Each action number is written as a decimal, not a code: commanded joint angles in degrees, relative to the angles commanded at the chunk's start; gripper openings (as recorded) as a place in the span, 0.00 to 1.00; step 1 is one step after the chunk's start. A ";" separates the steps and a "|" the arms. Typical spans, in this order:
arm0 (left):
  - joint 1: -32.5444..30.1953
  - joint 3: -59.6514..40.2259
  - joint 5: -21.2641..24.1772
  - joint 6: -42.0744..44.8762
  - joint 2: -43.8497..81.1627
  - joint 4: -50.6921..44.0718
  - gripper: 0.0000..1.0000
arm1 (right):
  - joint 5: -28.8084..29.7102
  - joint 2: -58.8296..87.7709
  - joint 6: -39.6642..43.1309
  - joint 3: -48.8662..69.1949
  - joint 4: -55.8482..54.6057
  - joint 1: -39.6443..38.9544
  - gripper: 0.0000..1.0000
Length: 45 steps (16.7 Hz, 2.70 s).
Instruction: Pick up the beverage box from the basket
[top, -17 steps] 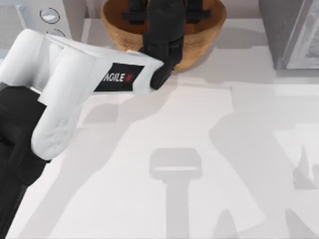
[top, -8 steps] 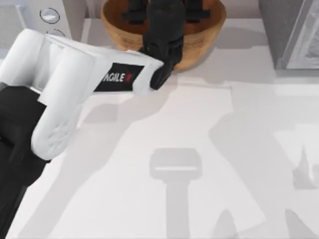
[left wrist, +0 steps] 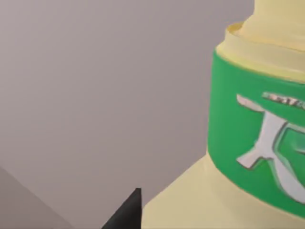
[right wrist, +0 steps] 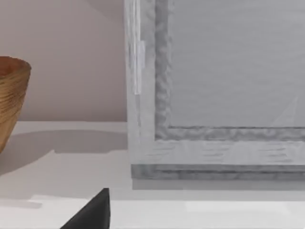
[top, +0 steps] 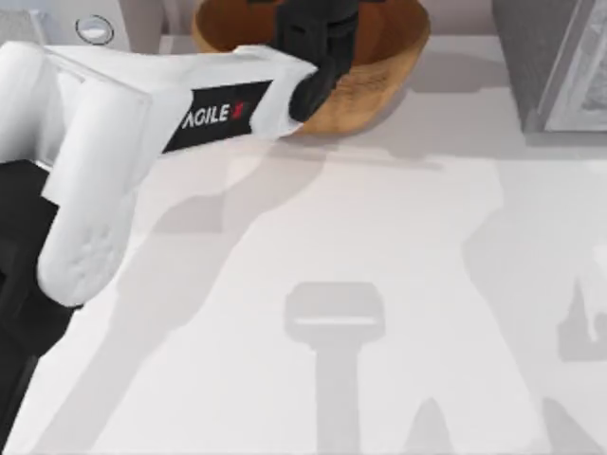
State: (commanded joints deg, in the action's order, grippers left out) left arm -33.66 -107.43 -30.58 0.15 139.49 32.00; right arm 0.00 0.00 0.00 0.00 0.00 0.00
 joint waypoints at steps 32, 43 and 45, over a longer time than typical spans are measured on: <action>20.71 63.41 18.30 -0.35 -92.50 -25.43 0.00 | 0.00 0.00 0.00 0.00 0.00 0.00 1.00; 33.36 106.69 30.29 -0.15 -138.69 -31.84 0.00 | 0.00 0.00 0.00 0.00 0.00 0.00 1.00; 33.66 107.43 30.57 -0.15 -139.49 -32.00 0.00 | 0.00 0.00 0.00 0.00 0.00 0.00 1.00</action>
State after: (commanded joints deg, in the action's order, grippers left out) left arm 0.00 0.00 0.00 0.00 0.00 0.00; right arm 0.00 0.00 0.00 0.00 0.00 0.00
